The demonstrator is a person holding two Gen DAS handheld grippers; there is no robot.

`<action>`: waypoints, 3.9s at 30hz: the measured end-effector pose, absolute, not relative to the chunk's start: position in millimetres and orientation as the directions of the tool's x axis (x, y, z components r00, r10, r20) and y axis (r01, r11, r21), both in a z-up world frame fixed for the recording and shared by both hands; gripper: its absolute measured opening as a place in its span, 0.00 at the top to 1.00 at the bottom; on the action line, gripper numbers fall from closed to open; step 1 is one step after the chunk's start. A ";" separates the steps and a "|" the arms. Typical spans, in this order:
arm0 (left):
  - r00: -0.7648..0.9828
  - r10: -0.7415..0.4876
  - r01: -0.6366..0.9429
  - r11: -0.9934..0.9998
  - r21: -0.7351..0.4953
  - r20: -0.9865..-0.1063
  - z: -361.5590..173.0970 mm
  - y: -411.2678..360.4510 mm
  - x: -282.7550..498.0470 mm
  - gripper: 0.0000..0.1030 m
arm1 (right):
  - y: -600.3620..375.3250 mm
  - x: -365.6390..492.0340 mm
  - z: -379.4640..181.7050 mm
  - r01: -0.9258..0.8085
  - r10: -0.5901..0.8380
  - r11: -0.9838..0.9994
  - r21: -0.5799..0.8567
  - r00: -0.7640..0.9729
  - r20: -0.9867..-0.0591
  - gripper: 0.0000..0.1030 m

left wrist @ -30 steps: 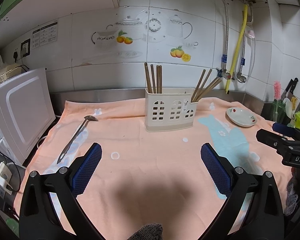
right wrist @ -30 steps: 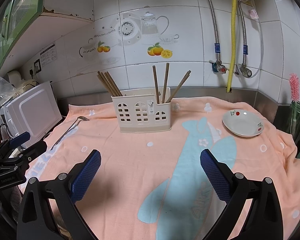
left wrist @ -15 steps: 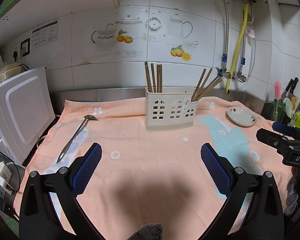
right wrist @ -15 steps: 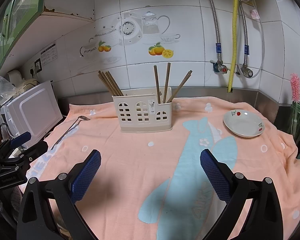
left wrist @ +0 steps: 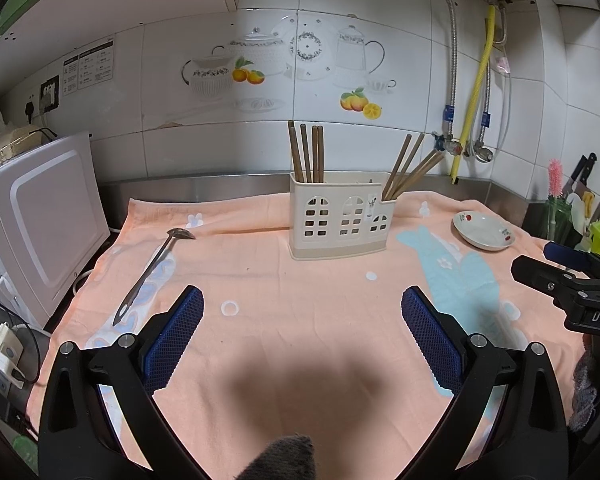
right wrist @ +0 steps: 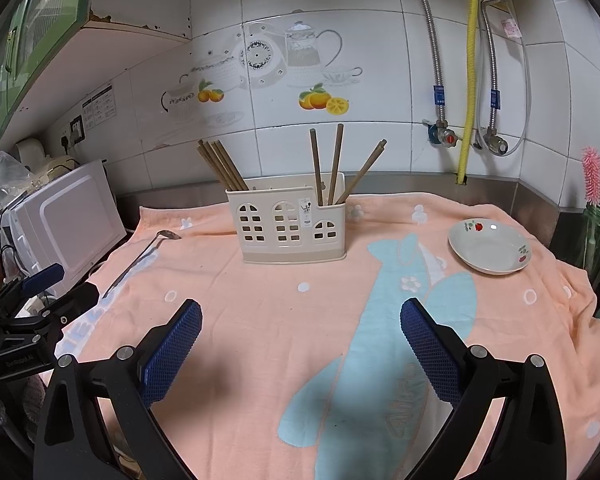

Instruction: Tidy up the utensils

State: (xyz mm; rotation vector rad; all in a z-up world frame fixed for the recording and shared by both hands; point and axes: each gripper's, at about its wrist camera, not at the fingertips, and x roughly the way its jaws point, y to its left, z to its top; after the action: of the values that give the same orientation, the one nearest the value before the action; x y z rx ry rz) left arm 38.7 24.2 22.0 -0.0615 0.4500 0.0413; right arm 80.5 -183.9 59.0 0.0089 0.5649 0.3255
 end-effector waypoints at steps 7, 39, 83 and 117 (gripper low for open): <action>0.900 0.027 -0.057 0.997 -0.057 -0.436 21.8 25.5 38.3 0.05 | -184.3 80.1 59.1 -0.301 0.305 0.949 0.097 0.795 -0.524 0.07; 0.897 0.057 -0.072 0.997 -0.018 -0.438 24.7 21.0 37.5 0.05 | -184.1 78.6 60.0 -0.296 0.305 0.950 0.103 0.796 -0.523 0.07; 0.861 0.077 -0.086 0.996 0.005 -0.503 12.6 19.1 47.0 0.05 | -184.7 85.2 49.0 -0.290 0.295 0.952 0.098 0.781 -0.550 0.07; 0.810 0.094 -0.092 0.995 0.034 -0.579 -5.6 15.5 58.0 0.05 | -183.7 90.5 38.9 -0.290 0.292 0.952 0.098 0.763 -0.577 0.07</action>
State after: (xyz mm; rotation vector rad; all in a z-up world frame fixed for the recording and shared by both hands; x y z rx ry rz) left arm 58.0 15.5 -5.6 0.0040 0.6193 0.0995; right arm 90.5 -183.7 38.9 0.0033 0.6279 0.3165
